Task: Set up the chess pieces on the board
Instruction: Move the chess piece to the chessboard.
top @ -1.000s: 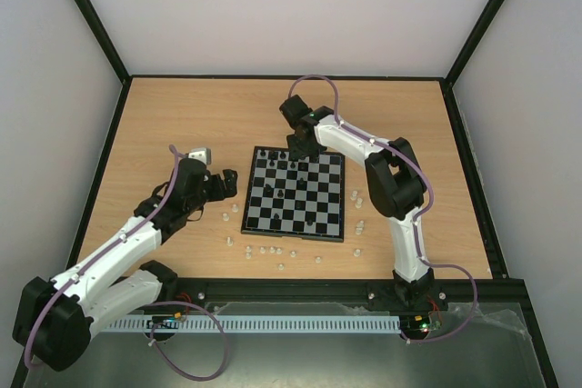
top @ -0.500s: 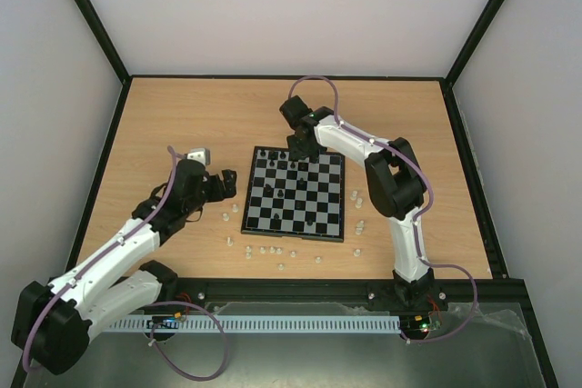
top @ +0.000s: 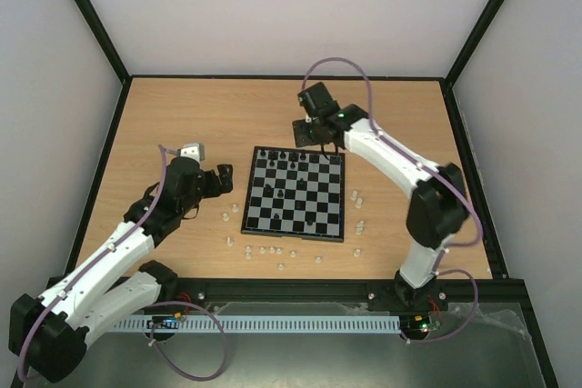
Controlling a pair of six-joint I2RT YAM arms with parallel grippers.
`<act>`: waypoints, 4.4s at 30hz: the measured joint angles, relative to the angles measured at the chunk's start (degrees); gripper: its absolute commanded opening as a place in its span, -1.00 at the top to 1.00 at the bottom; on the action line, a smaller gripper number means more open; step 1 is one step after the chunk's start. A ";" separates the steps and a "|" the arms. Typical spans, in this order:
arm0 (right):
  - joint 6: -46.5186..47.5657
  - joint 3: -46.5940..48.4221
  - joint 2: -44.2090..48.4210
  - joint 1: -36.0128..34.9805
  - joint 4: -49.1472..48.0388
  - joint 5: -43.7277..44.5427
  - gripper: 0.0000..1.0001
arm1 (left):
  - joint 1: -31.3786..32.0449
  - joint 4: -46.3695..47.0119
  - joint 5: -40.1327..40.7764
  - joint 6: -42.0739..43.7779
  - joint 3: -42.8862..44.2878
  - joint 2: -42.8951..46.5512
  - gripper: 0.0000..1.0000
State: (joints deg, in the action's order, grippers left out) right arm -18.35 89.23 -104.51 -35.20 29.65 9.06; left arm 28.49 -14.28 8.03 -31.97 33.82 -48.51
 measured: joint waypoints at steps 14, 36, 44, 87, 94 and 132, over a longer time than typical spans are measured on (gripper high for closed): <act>-2.54 -15.98 13.73 -0.90 -1.14 -2.75 0.15 | 0.11 -0.66 -0.37 -0.22 0.63 0.33 -0.99; -4.35 -18.25 2.08 -8.33 -1.44 -2.60 0.41 | 0.22 -0.68 -1.18 -0.20 0.61 0.96 -0.99; -3.91 -15.02 -1.49 -8.33 -1.53 -2.03 0.46 | 0.22 -0.63 -1.16 -0.20 0.59 0.92 -0.99; -2.25 -11.23 -6.51 -0.59 -1.60 3.50 0.80 | 0.22 -0.22 -1.03 -0.20 0.17 -1.22 -0.99; -2.12 -11.17 -6.51 1.79 -1.57 3.65 0.80 | 0.22 -0.20 -1.05 -0.15 0.17 -1.88 -0.99; -1.05 -7.17 -8.79 1.70 -1.92 0.61 0.37 | 0.22 -0.20 -0.48 -0.15 0.17 -1.95 -0.99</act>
State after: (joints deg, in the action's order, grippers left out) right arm -19.40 82.06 -113.30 -33.50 27.73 9.67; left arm 28.71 -14.48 7.55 -32.12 34.00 -50.46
